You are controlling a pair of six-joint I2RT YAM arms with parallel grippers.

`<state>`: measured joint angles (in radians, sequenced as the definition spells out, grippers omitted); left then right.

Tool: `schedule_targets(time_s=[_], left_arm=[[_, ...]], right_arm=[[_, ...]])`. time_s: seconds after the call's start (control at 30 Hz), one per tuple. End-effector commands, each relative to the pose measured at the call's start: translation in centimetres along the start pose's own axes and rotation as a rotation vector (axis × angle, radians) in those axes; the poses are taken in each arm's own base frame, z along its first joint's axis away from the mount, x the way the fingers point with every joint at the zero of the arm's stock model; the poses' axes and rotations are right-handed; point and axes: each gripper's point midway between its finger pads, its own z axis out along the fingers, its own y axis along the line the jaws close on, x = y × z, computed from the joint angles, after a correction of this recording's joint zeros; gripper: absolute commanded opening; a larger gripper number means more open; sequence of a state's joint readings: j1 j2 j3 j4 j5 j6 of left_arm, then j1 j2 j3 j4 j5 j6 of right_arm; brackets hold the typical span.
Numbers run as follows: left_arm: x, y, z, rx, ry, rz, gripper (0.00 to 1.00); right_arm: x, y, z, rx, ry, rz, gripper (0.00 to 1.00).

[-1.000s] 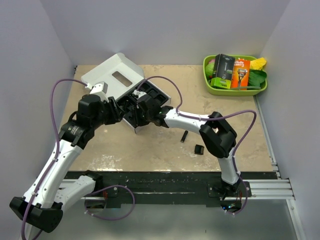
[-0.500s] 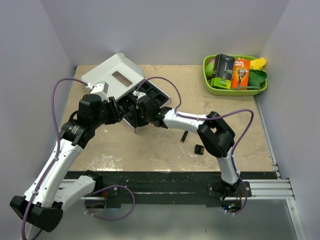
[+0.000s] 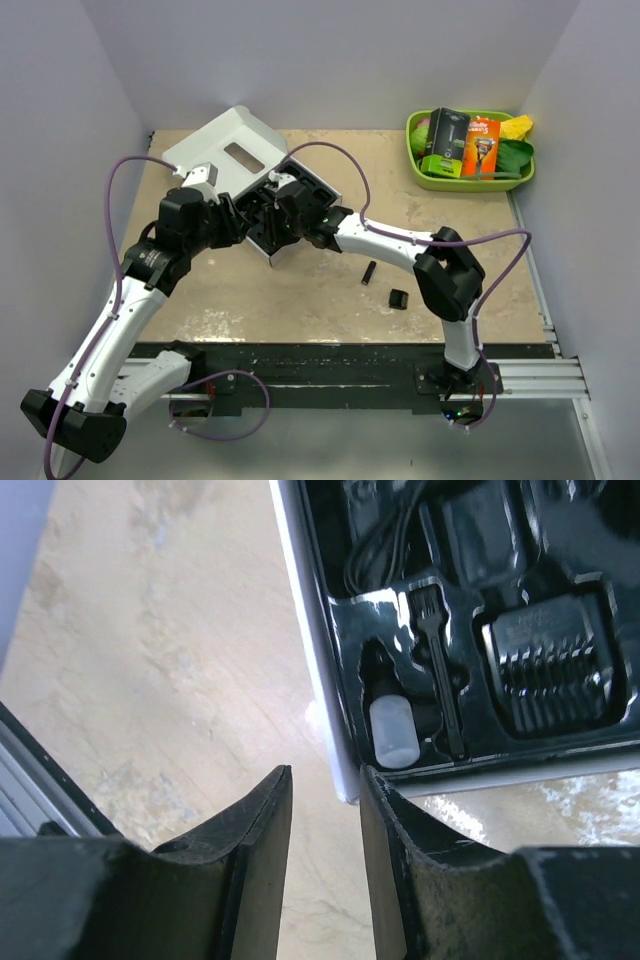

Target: Sort the hair-cutting tools

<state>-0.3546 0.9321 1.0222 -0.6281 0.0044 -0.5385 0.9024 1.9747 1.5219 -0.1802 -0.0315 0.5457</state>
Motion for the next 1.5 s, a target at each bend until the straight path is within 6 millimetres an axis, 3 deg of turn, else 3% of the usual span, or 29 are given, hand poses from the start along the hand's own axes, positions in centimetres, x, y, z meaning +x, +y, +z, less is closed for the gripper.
schedule_targets(time_s=[0.0, 0.13, 0.33, 0.73, 1.47], left_arm=[[-0.9, -0.5, -0.1, 0.026, -0.038, 0.007, 0.43], [-1.0, -0.4, -0.2, 0.023, -0.041, 0.010, 0.43], [-1.1, -0.3, -0.4, 0.016, -0.043, 0.018, 0.43], [-1.1, -0.4, -0.1, 0.021, -0.039, 0.018, 0.43], [-0.6, -0.3, 0.1, 0.022, -0.028, 0.012, 0.43]], right_arm=[[-4.8, 1.5, -2.4, 0.016, -0.116, -0.031, 0.38], [-5.3, 1.7, -1.2, 0.023, -0.114, -0.047, 0.32], [-4.5, -0.6, 0.4, 0.123, -0.086, -0.094, 0.20], [-2.3, -2.3, 1.0, 0.157, 0.008, -0.222, 0.30], [-0.3, -2.0, 2.2, 0.094, 0.063, -0.202, 0.27]])
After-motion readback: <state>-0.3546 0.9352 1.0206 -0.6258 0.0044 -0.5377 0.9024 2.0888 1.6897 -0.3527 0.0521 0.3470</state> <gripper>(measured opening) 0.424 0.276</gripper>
